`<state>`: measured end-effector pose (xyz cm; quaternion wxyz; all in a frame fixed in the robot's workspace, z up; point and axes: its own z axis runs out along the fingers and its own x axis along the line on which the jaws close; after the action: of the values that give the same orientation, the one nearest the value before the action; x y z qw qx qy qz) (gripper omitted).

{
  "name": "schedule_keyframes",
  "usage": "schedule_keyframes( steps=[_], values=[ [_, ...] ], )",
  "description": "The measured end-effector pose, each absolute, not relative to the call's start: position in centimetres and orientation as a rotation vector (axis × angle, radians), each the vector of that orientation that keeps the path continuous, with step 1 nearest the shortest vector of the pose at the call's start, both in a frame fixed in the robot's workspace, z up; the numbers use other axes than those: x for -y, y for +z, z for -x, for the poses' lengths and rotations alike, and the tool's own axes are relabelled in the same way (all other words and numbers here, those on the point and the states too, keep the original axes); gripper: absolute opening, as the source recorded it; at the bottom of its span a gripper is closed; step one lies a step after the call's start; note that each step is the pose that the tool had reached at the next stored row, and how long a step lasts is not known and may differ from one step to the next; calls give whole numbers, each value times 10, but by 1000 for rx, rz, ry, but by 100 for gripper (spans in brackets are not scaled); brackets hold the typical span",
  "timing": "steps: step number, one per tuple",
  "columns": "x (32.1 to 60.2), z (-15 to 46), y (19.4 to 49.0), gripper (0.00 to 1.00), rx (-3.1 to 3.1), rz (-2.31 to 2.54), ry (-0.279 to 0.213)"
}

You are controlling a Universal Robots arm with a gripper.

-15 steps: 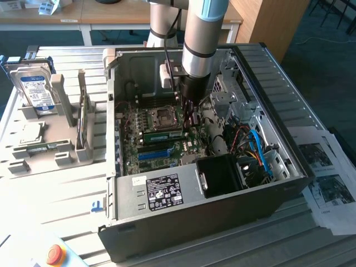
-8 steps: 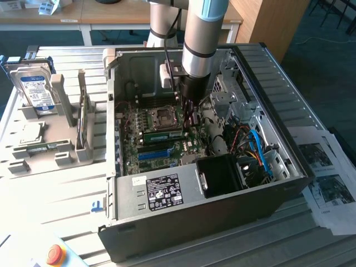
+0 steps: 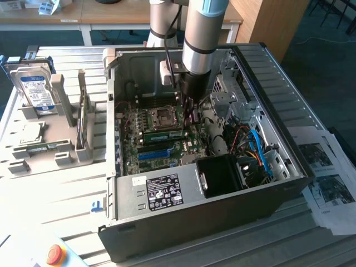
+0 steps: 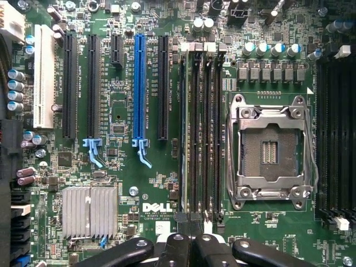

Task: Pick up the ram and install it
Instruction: 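Press down the ram until it locks into place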

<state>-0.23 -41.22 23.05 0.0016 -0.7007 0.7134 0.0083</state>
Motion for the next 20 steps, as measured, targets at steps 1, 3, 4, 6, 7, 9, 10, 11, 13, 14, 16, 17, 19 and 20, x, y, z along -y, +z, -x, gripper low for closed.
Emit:
schedule_keyframes(
  steps=[1,3,4,6,7,9,10,11,13,14,16,17,19,20],
  values=[
    [412,2,231,10,-2239,2199,26],
    [412,2,232,10,-2239,2199,26],
    [412,2,233,10,-2239,2199,26],
    [412,2,233,10,-2239,2199,26],
    [412,2,233,10,-2239,2199,26],
    [412,2,233,10,-2239,2199,26],
    [412,2,233,10,-2239,2199,26],
    [412,2,234,10,-2239,2199,26],
    [412,2,234,10,-2239,2199,26],
    [412,2,234,10,-2239,2199,26],
    [412,2,234,10,-2239,2199,26],
    [412,2,234,10,-2239,2199,26],
    [412,2,234,10,-2239,2199,26],
    [412,3,234,10,-2239,2199,26]
  ],
)
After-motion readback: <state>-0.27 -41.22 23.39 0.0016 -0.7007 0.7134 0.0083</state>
